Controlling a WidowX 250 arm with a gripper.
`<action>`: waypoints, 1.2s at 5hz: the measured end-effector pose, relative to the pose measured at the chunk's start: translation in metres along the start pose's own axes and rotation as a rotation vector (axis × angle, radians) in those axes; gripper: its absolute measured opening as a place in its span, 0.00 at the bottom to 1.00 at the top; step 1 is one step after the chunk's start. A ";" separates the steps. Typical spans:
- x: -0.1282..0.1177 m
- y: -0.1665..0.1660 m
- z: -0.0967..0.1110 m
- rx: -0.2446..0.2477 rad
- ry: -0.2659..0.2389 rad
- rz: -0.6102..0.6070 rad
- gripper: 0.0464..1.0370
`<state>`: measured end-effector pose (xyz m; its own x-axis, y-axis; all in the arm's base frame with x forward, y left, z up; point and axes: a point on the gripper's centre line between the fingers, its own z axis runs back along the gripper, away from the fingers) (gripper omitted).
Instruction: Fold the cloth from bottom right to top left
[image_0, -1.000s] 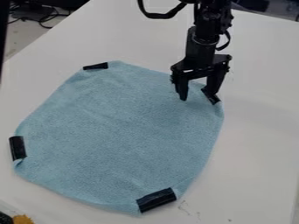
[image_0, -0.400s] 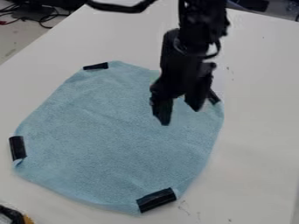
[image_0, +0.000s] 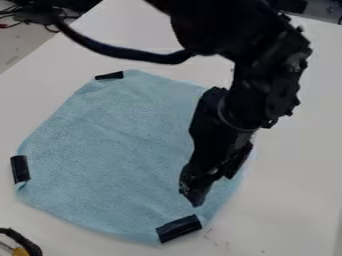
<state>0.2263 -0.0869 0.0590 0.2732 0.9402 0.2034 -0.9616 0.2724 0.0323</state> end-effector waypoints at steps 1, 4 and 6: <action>-0.010 0.017 -0.012 0.014 0.010 0.072 0.96; -0.009 0.039 -0.034 0.020 0.128 0.136 0.96; -0.009 0.042 -0.052 0.007 0.198 0.171 0.91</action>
<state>0.1846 -0.0736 0.0079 0.1055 0.9944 0.0111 -0.9942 0.1053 0.0208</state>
